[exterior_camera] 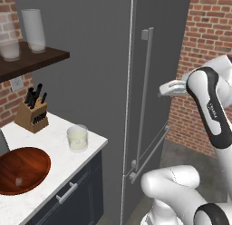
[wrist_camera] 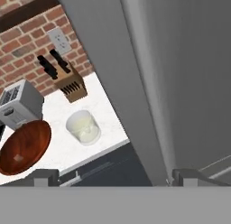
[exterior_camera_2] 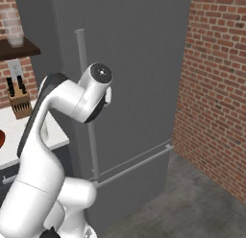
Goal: Grab a lemon wedge from the fridge and one ice cube from the ice bowl, and put them in the glass of lemonade.
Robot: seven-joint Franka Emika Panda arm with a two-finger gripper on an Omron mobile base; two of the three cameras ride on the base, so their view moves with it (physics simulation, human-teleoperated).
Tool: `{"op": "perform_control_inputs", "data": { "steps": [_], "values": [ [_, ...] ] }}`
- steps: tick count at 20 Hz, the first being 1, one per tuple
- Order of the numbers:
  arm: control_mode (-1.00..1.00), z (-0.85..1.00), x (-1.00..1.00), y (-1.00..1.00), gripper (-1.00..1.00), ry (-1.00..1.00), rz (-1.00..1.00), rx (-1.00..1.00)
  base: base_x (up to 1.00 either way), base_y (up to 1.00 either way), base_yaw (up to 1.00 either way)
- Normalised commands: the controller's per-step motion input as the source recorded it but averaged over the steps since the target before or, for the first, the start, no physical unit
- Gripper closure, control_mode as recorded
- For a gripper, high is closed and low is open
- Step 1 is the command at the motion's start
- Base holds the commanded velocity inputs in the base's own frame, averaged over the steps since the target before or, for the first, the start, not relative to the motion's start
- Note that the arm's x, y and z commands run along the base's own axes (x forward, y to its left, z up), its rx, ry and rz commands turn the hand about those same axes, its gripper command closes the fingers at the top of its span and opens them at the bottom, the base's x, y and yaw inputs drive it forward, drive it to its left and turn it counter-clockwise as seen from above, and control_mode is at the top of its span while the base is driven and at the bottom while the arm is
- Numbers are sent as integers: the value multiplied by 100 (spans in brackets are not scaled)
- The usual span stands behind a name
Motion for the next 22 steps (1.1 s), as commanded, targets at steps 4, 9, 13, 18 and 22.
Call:
{"op": "perform_control_inputs", "data": {
  "steps": [4,9,13,18,22],
  "values": [
    [-100,4,25,0,-100,0,14,4,0,0,0],
    [-100,0,25,0,-100,3,8,0,0,0,0],
    [-100,-6,67,21,-100,1,2,0,0,0,0],
    [-100,-26,73,6,-100,-4,0,0,0,0,0],
    [-100,-15,41,0,-100,-10,0,0,0,0,0]
  ]
}}
